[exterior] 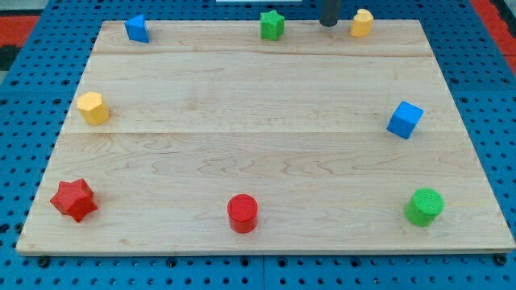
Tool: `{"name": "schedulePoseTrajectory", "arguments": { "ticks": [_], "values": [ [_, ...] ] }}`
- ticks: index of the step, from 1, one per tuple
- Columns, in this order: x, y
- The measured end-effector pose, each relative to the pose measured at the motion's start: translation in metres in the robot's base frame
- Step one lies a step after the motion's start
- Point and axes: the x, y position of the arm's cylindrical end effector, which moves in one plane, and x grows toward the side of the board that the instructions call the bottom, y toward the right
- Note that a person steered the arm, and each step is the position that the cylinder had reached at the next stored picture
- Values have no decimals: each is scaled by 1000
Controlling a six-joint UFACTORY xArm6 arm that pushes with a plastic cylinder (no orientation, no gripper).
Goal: Adjust red star yellow heart and blue cube
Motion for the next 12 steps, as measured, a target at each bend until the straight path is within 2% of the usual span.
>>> {"name": "schedulePoseTrajectory", "arguments": {
  "ticks": [2, 3, 4, 6, 7, 8, 9, 10, 11, 12],
  "values": [
    [0, 77],
    [18, 56],
    [85, 63],
    [202, 171],
    [266, 153],
    [286, 138],
    [254, 131],
    [243, 131],
    [275, 126],
    [264, 76]
  ]
}}
